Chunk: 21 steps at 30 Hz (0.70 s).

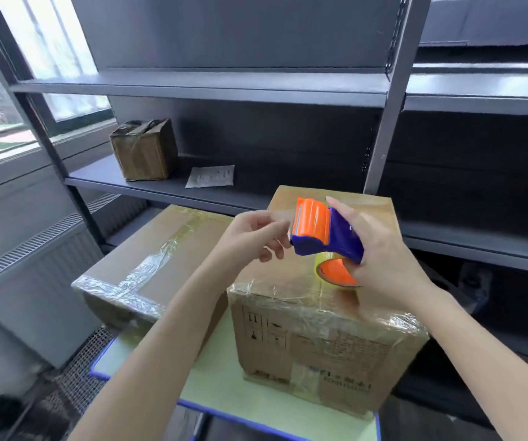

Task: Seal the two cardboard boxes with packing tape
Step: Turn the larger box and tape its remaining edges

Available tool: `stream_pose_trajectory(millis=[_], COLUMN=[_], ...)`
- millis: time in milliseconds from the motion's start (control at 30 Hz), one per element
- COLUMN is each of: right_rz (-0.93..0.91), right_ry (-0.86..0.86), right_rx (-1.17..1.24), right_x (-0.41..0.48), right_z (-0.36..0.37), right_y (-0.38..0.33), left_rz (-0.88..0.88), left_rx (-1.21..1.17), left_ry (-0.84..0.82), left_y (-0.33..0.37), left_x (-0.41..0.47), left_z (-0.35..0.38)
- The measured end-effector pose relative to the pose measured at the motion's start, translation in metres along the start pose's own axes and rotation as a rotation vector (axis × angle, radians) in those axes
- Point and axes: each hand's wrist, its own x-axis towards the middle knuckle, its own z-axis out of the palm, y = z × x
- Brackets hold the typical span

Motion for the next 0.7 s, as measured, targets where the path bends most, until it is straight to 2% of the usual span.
stream_pose_trajectory(millis=[133, 267, 367, 700], right_rz=[-0.057, -0.078, -0.062, -0.061], right_ry=[0.013, -0.017, -0.102, -0.266], right_rx=[-0.068, -0.206, -0.295, -0.292], right_x=[-0.003, -0.008, -0.015, -0.04], right_z=[0.004, 0.01, 0.013, 0.036], right_y=[-0.022, -0.045, -0.06, -0.106], left_rz=[-0.063, -0.052, -0.067, -0.201], left_rx=[0.107, 0.088, 0.054, -0.018], left_ry=[0.067, 0.014, -0.027, -0.105], left_y=[0.007, 0.005, -0.005, -0.033], left_x=[-0.012, -0.03, -0.044, -0.082], left_z=[-0.012, -0.028, -0.042, -0.085])
